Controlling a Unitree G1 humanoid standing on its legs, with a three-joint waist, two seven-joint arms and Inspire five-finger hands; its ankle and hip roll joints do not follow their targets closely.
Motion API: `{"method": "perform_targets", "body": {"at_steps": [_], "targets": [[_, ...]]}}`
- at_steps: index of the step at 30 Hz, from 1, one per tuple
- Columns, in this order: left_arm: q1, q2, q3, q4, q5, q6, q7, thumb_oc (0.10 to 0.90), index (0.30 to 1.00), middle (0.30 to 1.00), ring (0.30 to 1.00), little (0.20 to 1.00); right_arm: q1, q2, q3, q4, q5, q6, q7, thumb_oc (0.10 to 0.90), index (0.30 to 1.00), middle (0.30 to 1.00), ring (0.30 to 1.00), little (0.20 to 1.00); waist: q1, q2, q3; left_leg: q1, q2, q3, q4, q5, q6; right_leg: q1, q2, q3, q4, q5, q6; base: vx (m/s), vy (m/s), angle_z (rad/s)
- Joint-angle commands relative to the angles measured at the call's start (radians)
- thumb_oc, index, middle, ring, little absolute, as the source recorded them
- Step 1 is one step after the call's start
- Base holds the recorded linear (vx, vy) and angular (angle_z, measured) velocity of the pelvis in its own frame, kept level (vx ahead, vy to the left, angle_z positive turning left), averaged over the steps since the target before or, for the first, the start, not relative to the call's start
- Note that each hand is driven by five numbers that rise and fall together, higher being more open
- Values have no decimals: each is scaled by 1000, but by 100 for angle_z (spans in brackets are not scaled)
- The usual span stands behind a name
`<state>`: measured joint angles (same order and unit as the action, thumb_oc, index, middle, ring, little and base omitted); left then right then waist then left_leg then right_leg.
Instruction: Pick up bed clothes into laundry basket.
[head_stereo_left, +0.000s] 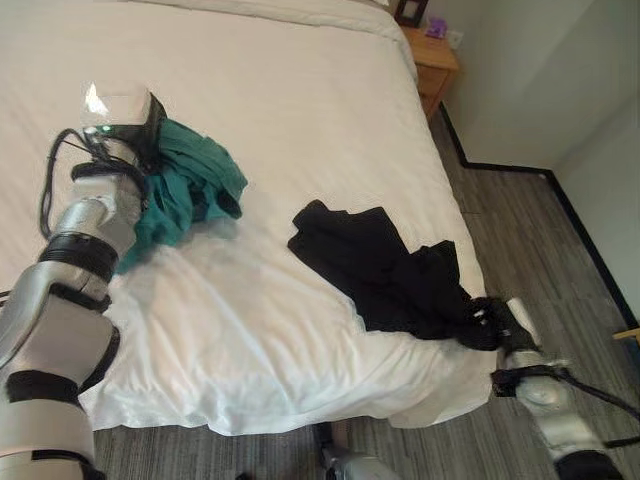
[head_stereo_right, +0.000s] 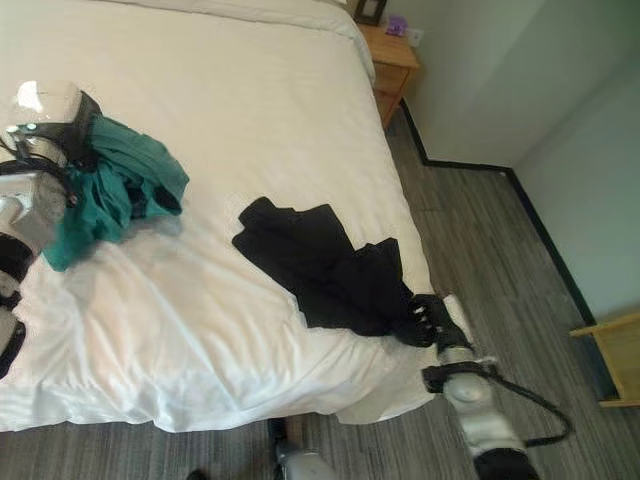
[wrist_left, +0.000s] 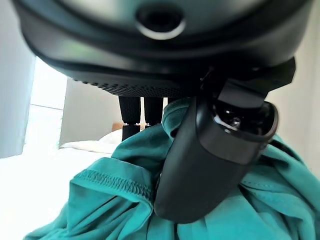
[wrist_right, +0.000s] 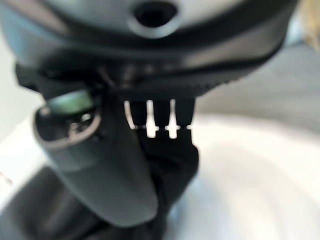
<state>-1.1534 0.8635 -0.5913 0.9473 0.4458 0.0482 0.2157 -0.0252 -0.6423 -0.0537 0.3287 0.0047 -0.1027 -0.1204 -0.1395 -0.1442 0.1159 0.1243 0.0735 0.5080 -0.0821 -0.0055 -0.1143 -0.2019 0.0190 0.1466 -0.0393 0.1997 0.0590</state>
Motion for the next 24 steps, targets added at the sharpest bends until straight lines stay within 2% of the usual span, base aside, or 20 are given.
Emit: {"method": "perform_targets", "body": {"at_steps": [1, 2, 4, 6, 7, 8, 9, 10, 13, 15, 16, 17, 19, 21, 22, 24], "targets": [[52, 74, 114, -204, -83, -67, 160, 400, 300, 300, 300, 300, 21, -197, -215, -54, -41, -57, -133, 400, 300, 300, 300, 300, -46, 9, -113, -27, 21, -30, -5, -49, -28, -19, -11, 24, 21, -99, 203, -46, 31, -30], [62, 76, 125, -212, -82, -65, 158, 400, 300, 300, 300, 300, 21, -199, -214, -58, -42, -55, -132, 400, 300, 300, 300, 300, -45, 8, -114, -29, 20, -27, -5, -41, -29, -24, -12, 28, 22, -92, 203, -49, 32, -37], [194, 90, 220, -372, -89, -87, 187, 400, 300, 300, 300, 300, 19, -194, -276, -97, -59, -58, -151, 400, 300, 300, 300, 300, -38, 0, -99, -5, 23, -13, -5, -57, -13, -27, 7, 45, 57, -105, 203, -96, 8, -31], [250, 90, 271, -437, -84, -83, 190, 400, 300, 300, 300, 300, 16, -196, -280, -102, -62, -59, -159, 400, 300, 300, 300, 300, -32, 1, -95, 1, 23, 4, -5, -50, -9, -40, 11, 51, 87, -104, 203, -106, -15, -37], [279, 98, 298, -483, -91, -88, 195, 400, 300, 300, 300, 300, 11, -186, -291, -98, -57, -57, -166, 400, 300, 300, 300, 300, -22, 3, -87, 11, 29, 14, -5, -59, -2, -43, 8, 37, 106, -116, 203, -180, -43, -70], [353, 116, 363, -567, -93, -96, 204, 400, 300, 300, 300, 300, 9, -171, -303, -93, -45, -53, -171, 400, 300, 300, 300, 300, 0, 8, -72, 35, 42, 52, -5, -54, 0, -48, -20, -23, 148, -134, 203, -181, -47, -79], [375, 120, 383, -584, -96, -97, 207, 400, 300, 300, 300, 300, 4, -165, -297, -89, -43, -50, -171, 400, 300, 300, 300, 300, 5, 13, -71, 43, 49, 69, -5, -50, -1, -45, -38, -57, 159, -140, 203, -152, -44, -100], [380, 121, 387, -587, -95, -96, 207, 400, 300, 300, 300, 300, 3, -165, -295, -89, -43, -50, -171, 400, 300, 300, 300, 300, 3, 14, -70, 45, 49, 70, -5, -50, -1, -44, -38, -57, 160, -141, 203, -101, -34, -83], [342, 95, 362, -606, -97, -91, 226, 400, 300, 300, 300, 300, -22, -182, -269, -74, -57, -41, -174, 400, 300, 300, 300, 300, 7, 25, -82, 51, 78, 117, -5, -31, -7, -24, -113, -156, 184, -133, 203, -160, -96, -44], [276, 80, 315, -605, -100, -90, 236, 400, 300, 300, 300, 300, -50, -229, -259, -66, -81, -29, -180, 400, 300, 300, 300, 300, 14, 34, -103, 56, 95, 159, -5, -16, -16, 0, -167, -207, 173, -93, 203, -151, -169, -48], [271, 79, 311, -602, -101, -90, 237, 400, 300, 300, 300, 300, -52, -230, -260, -64, -80, -29, -180, 400, 300, 300, 300, 300, 17, 34, -102, 57, 95, 161, -5, -16, -16, 1, -166, -205, 170, -91, 203, -76, -153, -33], [212, 69, 276, -598, -103, -91, 246, 400, 300, 300, 300, 300, -88, -273, -248, -62, -90, -20, -182, 400, 300, 300, 300, 300, 26, 53, -116, 79, 100, 176, -5, -32, -26, 24, -191, -221, 156, -91, 203, -31, -132, -29], [181, 69, 256, -588, -100, -90, 257, 400, 300, 300, 300, 300, -108, -297, -237, -65, -90, -19, -183, 400, 300, 300, 300, 300, 26, 60, -118, 89, 104, 203, -5, -26, -32, 32, -199, -234, 145, -88, 203, -51, -131, -50], [121, 64, 222, -569, -112, -91, 277, 400, 300, 300, 300, 300, -167, -350, -209, -68, -83, -20, -191, 400, 300, 300, 300, 300, 34, 73, -126, 106, 116, 262, -3, -1, -49, 39, -218, -297, 125, -94, 203, -121, -246, -80], [54, 58, 187, -548, -120, -89, 288, 400, 300, 300, 300, 300, -226, -390, -172, -75, -74, -19, -188, 400, 300, 300, 300, 300, 35, 83, -135, 108, 139, 309, 0, 28, -70, 50, -206, -336, 102, -114, 203, -105, -301, -122], [11, 52, 165, -526, -126, -89, 298, 400, 300, 300, 300, 300, -256, -410, -158, -74, -65, -17, -190, 400, 300, 300, 300, 300, 33, 90, -138, 105, 157, 316, 0, 44, -86, 55, -190, -334, 94, -127, 203, -4, -301, -117]]}}
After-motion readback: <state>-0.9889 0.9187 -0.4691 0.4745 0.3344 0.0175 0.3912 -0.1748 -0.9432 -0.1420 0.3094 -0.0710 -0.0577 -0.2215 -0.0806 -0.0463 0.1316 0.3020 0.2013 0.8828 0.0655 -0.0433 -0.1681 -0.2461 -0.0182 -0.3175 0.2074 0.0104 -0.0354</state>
